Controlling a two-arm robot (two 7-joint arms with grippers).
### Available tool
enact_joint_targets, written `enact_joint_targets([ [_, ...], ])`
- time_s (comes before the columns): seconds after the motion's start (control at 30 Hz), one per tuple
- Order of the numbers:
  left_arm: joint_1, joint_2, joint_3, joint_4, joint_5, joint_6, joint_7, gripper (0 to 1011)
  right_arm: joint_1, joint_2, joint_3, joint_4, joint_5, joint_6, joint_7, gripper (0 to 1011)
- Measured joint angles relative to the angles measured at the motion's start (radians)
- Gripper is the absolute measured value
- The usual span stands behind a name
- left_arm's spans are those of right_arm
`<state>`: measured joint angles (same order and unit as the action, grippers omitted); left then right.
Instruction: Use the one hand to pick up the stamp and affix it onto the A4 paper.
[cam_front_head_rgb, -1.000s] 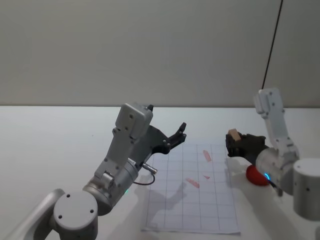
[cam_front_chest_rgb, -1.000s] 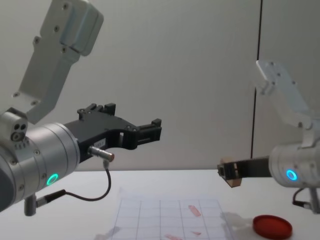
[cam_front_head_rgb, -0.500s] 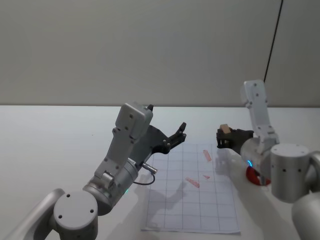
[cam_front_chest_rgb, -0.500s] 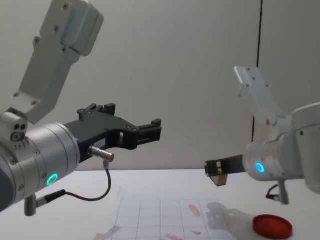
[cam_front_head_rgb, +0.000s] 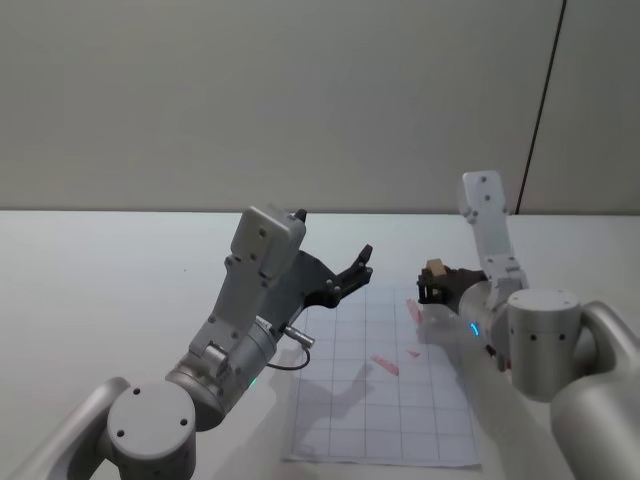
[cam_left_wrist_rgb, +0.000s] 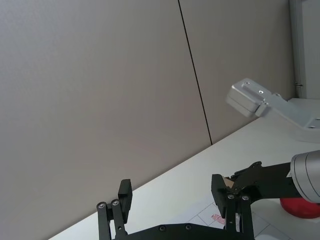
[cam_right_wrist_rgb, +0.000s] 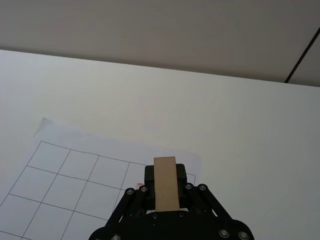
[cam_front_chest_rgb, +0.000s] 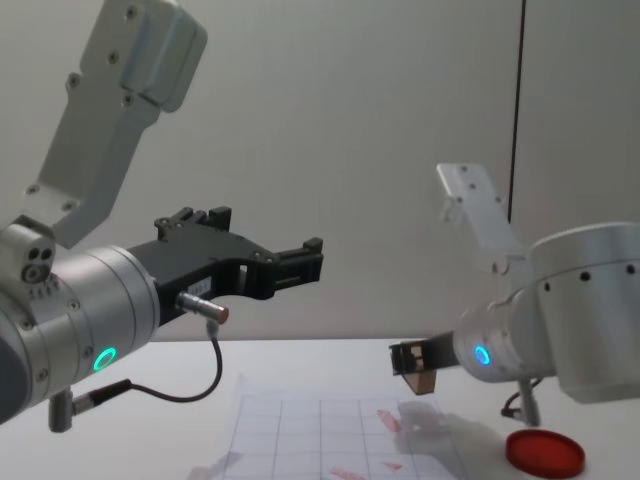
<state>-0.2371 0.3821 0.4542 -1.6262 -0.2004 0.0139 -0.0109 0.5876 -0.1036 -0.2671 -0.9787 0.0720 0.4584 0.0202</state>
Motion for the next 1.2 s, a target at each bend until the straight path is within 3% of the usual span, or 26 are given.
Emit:
enact_joint_targets([
  [1.2,0.0,0.0,0.0,0.0,0.0,0.0,0.0,1002,0.049,-0.032,-0.008,0.174,-0.02,-0.06,-0.048,220],
])
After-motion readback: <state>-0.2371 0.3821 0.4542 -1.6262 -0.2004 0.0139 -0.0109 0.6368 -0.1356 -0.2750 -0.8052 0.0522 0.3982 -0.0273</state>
